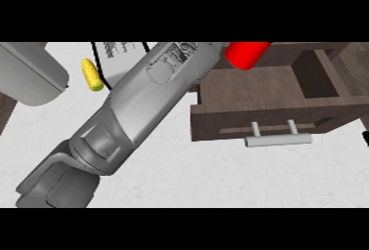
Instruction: Pick up the can, place it into the drawer and close the drawer
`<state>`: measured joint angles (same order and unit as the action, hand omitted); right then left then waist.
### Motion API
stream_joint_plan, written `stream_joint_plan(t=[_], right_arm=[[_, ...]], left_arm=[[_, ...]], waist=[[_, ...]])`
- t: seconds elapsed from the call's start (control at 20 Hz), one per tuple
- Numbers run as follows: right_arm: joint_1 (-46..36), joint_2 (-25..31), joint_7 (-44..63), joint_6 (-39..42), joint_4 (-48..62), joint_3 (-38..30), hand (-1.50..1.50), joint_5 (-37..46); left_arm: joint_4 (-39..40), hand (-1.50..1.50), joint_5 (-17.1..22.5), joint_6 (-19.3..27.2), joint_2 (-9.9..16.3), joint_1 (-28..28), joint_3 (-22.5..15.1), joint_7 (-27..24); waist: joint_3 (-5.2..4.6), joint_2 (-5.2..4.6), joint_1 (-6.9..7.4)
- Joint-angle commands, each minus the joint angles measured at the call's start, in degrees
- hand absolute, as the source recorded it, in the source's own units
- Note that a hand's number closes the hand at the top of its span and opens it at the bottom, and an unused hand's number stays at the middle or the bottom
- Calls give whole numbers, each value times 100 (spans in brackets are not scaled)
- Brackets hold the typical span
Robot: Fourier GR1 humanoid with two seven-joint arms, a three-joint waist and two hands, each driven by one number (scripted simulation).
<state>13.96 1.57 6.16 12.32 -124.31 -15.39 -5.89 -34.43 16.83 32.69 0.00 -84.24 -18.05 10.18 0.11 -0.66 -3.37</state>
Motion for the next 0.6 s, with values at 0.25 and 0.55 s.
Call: stream_joint_plan(t=[0.25,0.55], right_arm=[[-176,40,-75,45,213,31,-150,50],[-320,16,-23,-66,307,28,-150,106]], left_arm=[[570,150,763,290,0,-139,-736,-292],[925,150,895,359,0,48,-915,-900]], waist=[[7,-33,-198],[5,-52,-174]])
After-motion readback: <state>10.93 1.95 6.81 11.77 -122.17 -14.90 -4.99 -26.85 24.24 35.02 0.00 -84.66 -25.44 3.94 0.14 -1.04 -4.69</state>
